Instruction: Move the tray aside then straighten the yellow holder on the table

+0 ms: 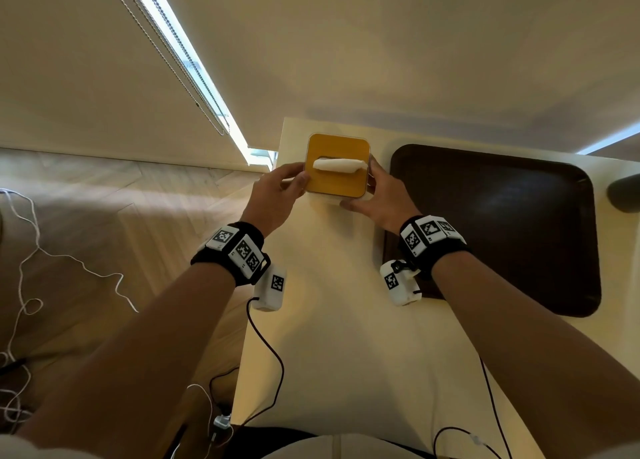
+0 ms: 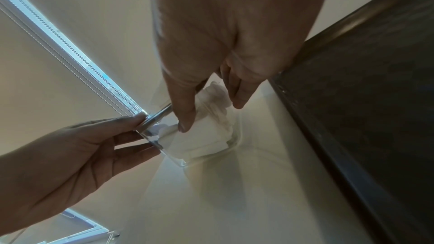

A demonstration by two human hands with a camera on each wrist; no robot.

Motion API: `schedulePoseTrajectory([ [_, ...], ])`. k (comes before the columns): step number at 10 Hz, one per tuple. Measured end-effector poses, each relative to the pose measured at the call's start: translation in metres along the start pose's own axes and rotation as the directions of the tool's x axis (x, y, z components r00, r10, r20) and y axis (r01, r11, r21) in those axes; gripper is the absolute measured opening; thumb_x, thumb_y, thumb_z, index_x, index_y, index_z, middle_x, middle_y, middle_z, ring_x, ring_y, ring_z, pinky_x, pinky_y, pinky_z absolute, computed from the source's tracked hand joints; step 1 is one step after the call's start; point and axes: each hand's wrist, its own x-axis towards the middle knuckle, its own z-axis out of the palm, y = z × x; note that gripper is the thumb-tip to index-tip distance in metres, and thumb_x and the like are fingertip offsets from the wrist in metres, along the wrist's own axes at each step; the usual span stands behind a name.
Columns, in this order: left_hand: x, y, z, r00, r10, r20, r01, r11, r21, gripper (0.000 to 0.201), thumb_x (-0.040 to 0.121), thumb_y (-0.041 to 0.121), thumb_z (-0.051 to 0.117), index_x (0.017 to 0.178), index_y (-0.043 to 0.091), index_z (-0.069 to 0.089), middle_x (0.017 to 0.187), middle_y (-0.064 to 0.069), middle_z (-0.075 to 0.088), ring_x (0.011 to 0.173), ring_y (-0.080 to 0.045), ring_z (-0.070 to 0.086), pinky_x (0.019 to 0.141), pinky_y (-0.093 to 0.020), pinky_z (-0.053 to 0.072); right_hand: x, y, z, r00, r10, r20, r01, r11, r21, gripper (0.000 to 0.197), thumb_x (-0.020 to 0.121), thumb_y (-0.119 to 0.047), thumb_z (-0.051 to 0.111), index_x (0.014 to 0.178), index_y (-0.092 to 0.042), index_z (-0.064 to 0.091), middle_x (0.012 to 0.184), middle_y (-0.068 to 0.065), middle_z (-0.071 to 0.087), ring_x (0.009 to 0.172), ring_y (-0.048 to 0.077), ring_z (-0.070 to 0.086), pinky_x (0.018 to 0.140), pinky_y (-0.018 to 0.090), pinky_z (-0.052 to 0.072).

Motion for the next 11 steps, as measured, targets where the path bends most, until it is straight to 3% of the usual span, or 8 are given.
schedulePoseTrajectory([
  [2,0.000,0.001,0.000,1.000,-0.004,-0.003,0.004,1.000,-0.013,0.033,0.098,0.030,0.060,0.127,0.015,0.065,0.114,-0.008,0.071,0.100,-0.018,0.072,0.092,-0.041,0.060,0.001,0.000,0.000,1.000,0.019,0.010,-0.019,1.000,-0.004,0.110,0.072,-0.036,0.085,0.155,-0.023,0.015,0.147,0.004,0.046,0.132,0.022,0.046,0.108,0.044,0.041],
  [4,0.000,0.001,0.000,1.000,0.005,-0.002,-0.005,1.000,0.000,0.035,0.098,0.031,0.059,0.129,0.015,0.064,0.115,-0.008,0.071,0.101,-0.018,0.072,0.092,-0.040,0.060,0.001,0.001,0.001,1.000,0.016,0.001,-0.016,1.000,-0.016,0.108,0.072,-0.035,0.085,0.155,-0.024,0.016,0.145,0.003,0.048,0.130,0.021,0.047,0.106,0.040,0.041],
  [6,0.000,-0.001,-0.001,1.000,0.009,-0.022,-0.007,0.996,0.085,0.032,0.097,0.039,0.059,0.124,0.024,0.067,0.107,0.001,0.072,0.097,-0.015,0.072,0.091,-0.043,0.059,0.000,0.001,0.002,1.000,0.024,-0.004,-0.024,0.999,-0.026,0.109,0.073,-0.034,0.085,0.155,-0.023,0.014,0.147,0.004,0.046,0.133,0.021,0.045,0.107,0.037,0.039],
  [7,-0.002,0.004,-0.003,1.000,0.015,-0.016,-0.013,0.987,0.163,0.033,0.099,0.041,0.055,0.126,0.025,0.065,0.109,0.005,0.071,0.101,-0.014,0.069,0.094,-0.038,0.056,0.001,-0.001,-0.001,1.000,0.023,-0.003,-0.023,1.000,-0.013,0.109,0.072,-0.030,0.086,0.154,-0.026,0.014,0.146,0.005,0.046,0.132,0.021,0.045,0.103,0.033,0.037],
  [8,-0.006,0.004,-0.004,0.998,0.057,-0.026,-0.051,0.979,0.196,0.037,0.100,0.039,0.052,0.130,0.018,0.061,0.123,-0.003,0.069,0.108,-0.013,0.065,0.088,-0.014,0.050,-0.006,-0.003,-0.001,0.999,0.040,0.024,-0.038,0.998,-0.053,0.120,0.066,-0.037,0.088,0.155,-0.026,0.010,0.151,0.005,0.041,0.137,0.021,0.039,0.111,0.040,0.036],
  [9,-0.007,0.018,-0.005,0.994,0.096,-0.058,-0.079,0.965,0.250,0.039,0.100,0.039,0.054,0.130,0.015,0.058,0.130,-0.008,0.063,0.112,-0.015,0.062,0.091,-0.025,0.054,-0.014,-0.010,-0.012,0.994,0.111,0.021,-0.108,0.986,-0.125,0.123,0.065,-0.047,0.085,0.155,-0.023,0.006,0.159,0.008,0.028,0.143,0.023,0.030,0.114,0.047,0.031],
  [10,-0.043,0.060,0.012,0.961,0.277,0.007,-0.269,0.924,0.272,0.041,0.098,0.040,0.056,0.131,0.016,0.056,0.131,-0.009,0.059,0.116,-0.020,0.060,0.094,-0.039,0.054,-0.081,-0.013,-0.051,0.988,0.029,-0.154,-0.057,0.982,-0.182,0.105,0.077,-0.045,0.077,0.155,-0.018,0.012,0.159,0.010,0.026,0.144,0.025,0.026,0.116,0.047,0.027],
  [11,-0.043,0.070,0.013,0.953,0.302,-0.033,-0.272,0.899,0.343,0.041,0.098,0.037,0.058,0.132,0.015,0.055,0.132,-0.011,0.057,0.119,-0.021,0.056,0.094,-0.034,0.048,-0.099,-0.022,-0.066,0.992,-0.008,-0.123,-0.025,0.965,-0.260,0.081,0.090,-0.047,0.063,0.153,-0.018,0.021,0.158,0.008,0.029,0.143,0.021,0.029,0.115,0.036,0.025],
])
